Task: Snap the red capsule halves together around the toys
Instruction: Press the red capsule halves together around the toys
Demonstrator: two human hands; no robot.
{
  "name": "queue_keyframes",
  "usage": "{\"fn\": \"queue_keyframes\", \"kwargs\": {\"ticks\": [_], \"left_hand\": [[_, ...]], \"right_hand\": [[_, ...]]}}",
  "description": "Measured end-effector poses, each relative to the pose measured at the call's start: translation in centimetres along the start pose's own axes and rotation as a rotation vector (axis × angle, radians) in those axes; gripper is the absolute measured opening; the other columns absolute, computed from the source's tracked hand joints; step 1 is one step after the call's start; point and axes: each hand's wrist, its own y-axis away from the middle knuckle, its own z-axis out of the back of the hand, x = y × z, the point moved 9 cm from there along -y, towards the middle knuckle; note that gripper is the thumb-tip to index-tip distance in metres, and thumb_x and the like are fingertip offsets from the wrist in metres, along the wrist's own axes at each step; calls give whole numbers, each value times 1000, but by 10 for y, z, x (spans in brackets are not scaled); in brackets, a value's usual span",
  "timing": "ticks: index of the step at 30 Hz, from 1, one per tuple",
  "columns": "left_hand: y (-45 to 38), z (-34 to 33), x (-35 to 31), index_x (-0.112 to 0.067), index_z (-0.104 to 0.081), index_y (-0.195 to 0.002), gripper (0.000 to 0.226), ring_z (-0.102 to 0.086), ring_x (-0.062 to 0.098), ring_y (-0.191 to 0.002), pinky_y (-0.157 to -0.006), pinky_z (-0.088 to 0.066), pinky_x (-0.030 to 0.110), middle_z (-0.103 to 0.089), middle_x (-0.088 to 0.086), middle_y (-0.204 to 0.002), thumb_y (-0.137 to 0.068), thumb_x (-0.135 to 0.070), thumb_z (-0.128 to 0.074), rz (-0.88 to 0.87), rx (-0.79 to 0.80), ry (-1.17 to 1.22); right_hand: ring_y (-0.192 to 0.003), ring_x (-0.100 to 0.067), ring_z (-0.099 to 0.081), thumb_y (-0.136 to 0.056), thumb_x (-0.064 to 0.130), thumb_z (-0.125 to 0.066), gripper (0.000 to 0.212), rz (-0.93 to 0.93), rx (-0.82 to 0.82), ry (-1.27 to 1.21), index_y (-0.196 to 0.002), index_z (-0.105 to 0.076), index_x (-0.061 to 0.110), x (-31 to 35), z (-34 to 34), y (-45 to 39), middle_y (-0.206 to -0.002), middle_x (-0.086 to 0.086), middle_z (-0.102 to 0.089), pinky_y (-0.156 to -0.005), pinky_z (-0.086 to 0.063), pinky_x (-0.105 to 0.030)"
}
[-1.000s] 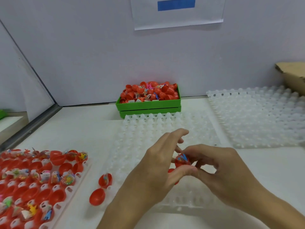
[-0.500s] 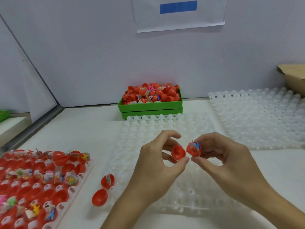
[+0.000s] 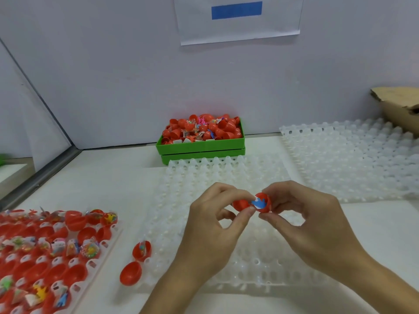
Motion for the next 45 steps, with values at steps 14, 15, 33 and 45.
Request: {"fn": "queue_keyframes", "kwargs": {"ticks": [14,15,33,45], "left_hand": [[0,4,-13,-31,-67,-94,16,-63,14,-91,-65,-56,20,-63,-14,-93,-84,-19,-71,-75,-43,-30],[0,4,-13,-31,-67,-93,16,-63,14,-91,-65,-55,20,-63,-14,-92,-84,-18,-71,-80,-44,-31],[3,1,-8,-34,-67,-96,21,-66,13,-94,-70,-56,15,-67,-16,-93,-79,-21,-73,21,-80,98],[4,3,3,-31,-73,-102,27,-69,17,-94,-73,-58,21,-72,-5,-92,-76,-25,-82,127,-92,275]], "right_hand": [[-84,-12,-71,-81,6,-78,34,95,80,-20,-107,-68,26,7,-6,0,-94,14,-71,-76,-57,-21],[-84,-12,-71,-81,5,-78,33,85,70,-39,-105,-68,25,5,-5,0,-93,13,-71,-76,-57,-21],[-85,-8,-66,-78,4,-80,39,253,10,101,-107,-65,24,18,-3,4,-98,17,-66,-70,-55,-21],[-87,-3,-63,-86,13,-71,22,315,9,233,-107,-73,18,19,-3,7,-100,6,-67,-70,-54,-22]]}}
